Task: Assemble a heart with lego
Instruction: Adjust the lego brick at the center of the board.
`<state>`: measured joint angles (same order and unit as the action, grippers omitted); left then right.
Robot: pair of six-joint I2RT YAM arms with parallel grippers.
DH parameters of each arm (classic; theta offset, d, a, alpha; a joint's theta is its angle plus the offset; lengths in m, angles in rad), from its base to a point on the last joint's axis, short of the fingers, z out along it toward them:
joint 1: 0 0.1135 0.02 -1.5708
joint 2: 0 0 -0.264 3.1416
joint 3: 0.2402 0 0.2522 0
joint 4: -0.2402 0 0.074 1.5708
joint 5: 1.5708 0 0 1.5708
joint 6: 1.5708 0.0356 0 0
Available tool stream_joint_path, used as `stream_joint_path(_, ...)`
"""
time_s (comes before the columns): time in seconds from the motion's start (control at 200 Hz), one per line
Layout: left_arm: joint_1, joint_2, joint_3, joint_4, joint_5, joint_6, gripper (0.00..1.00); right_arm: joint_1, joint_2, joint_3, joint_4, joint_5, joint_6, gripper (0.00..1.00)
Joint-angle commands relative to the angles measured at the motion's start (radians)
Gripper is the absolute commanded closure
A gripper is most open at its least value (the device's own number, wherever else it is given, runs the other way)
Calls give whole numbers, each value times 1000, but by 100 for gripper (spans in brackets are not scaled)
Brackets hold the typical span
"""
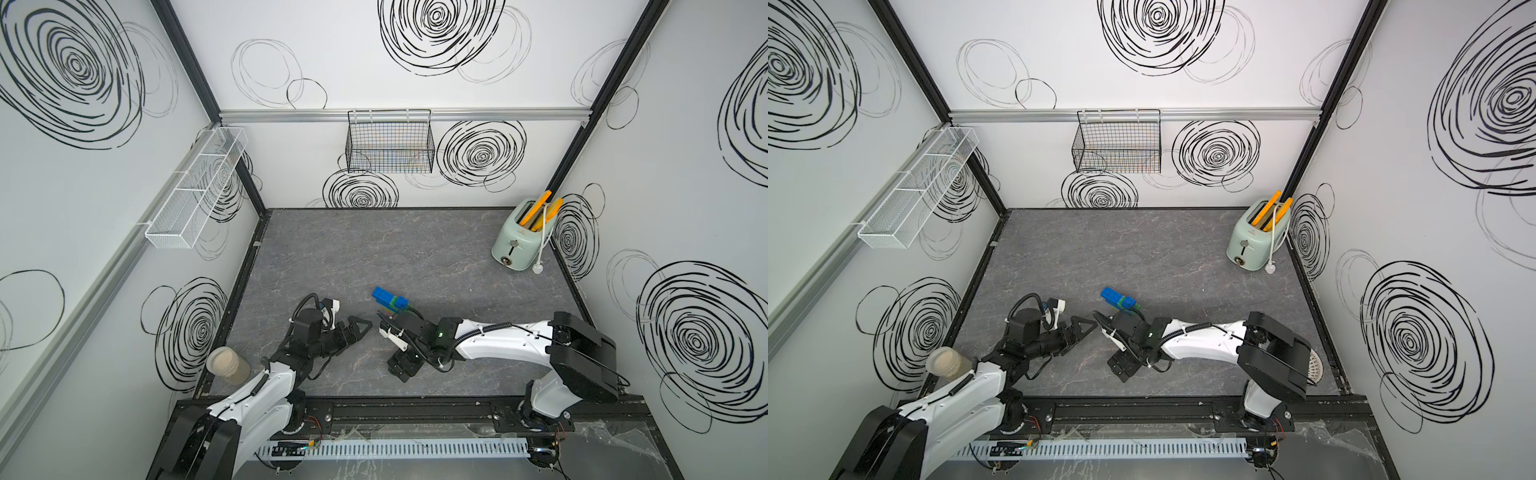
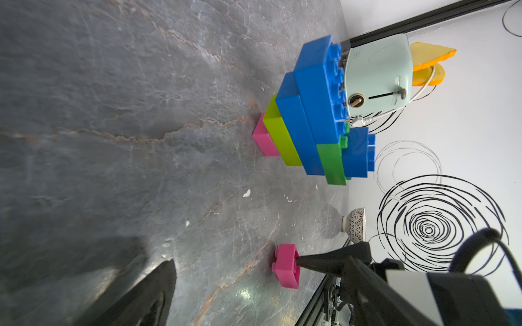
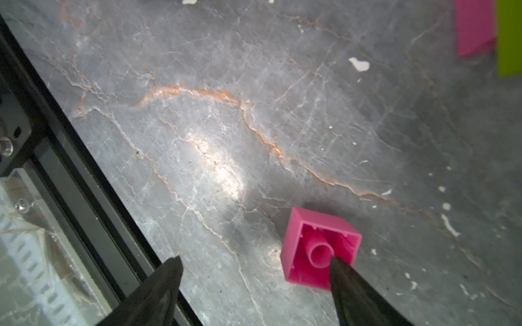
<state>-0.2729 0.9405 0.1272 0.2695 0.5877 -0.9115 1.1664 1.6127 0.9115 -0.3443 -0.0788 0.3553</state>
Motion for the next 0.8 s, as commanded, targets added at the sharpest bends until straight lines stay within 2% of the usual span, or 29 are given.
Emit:
stream_joint_path(0.0, 6, -5, -3, 39, 14, 16, 3, -65, -27, -74, -13, -14, 14, 15)
stream_joint_path(0.165, 6, 2, 1, 42, 15, 17, 3, -226, -152, -208, 75, -128, 13, 14)
stream_joint_path(0.25, 6, -2, -1, 38, 13, 17, 3, -267, -211, -230, 82, -147, 10, 14)
stream_joint_path(0.35, 6, -6, -1, 37, 11, 17, 3, -262, -235, -224, 73, -139, 2, 14)
stream_joint_path(0.49, 5, 1, 5, 38, 12, 20, 3, -194, -220, -187, 68, -80, 1, 14)
stream_joint_path(0.67, 5, -5, 2, 37, 15, 17, 3, -117, -150, -112, 62, 4, 62, 15)
stream_joint_path(0.795, 5, -5, 2, 42, 18, 16, 3, -77, -79, -62, 54, 74, 116, 21)
